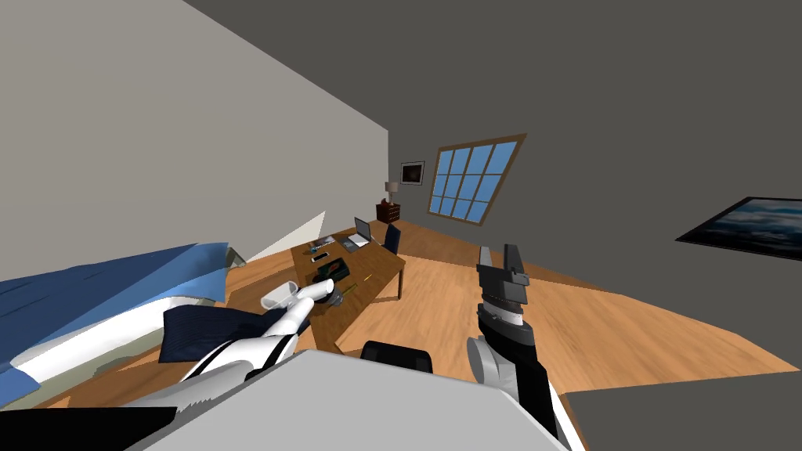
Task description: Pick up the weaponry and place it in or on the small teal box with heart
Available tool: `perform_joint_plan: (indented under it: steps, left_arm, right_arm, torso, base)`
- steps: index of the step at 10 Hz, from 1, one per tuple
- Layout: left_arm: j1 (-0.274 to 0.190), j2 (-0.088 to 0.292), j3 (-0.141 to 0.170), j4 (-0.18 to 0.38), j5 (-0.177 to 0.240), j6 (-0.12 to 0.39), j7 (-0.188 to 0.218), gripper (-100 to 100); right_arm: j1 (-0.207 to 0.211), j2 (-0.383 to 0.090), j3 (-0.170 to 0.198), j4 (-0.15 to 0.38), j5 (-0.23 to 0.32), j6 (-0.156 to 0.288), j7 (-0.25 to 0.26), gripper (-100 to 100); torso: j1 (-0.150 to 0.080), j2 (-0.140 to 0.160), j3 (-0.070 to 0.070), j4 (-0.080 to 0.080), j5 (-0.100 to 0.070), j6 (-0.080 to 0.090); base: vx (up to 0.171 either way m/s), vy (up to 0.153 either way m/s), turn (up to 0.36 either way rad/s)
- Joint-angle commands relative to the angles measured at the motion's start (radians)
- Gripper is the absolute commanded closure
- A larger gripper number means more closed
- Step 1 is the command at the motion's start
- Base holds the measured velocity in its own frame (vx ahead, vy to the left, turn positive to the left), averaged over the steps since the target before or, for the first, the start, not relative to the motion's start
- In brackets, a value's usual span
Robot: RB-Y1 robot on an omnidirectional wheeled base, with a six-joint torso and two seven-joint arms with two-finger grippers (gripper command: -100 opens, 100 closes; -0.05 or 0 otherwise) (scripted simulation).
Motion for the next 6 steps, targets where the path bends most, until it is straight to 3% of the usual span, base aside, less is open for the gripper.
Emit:
perform_joint_plan:
  steps: [1,3,6]
  left_arm:
    - [-0.005,0.027,0.019,-0.022,0.041,0.010,0.005,100]
    - [-0.001,0.046,0.033,-0.031,0.072,0.019,0.008,100]
    - [0.016,0.104,0.075,-0.047,0.153,0.046,0.015,100]
  right_arm:
    - [0.000,0.000,0.000,0.000,0.000,0.000,0.000,0]
    - [0.000,0.000,0.000,0.000,0.000,0.000,0.000,0]
    - [0.000,0.000,0.000,0.000,0.000,0.000,0.000,0]
  torso:
    - [0.000,0.000,0.000,0.000,0.000,0.000]
    - [-0.004,-0.002,-0.001,0.000,-0.001,0.000]
    - [-0.003,-0.001,-0.001,-0.001,0.000,-0.001]
  base:
    - [0.012,-0.110,-0.063]
    - [0.033,-0.088,-0.070]
    - [0.030,-0.091,-0.108]
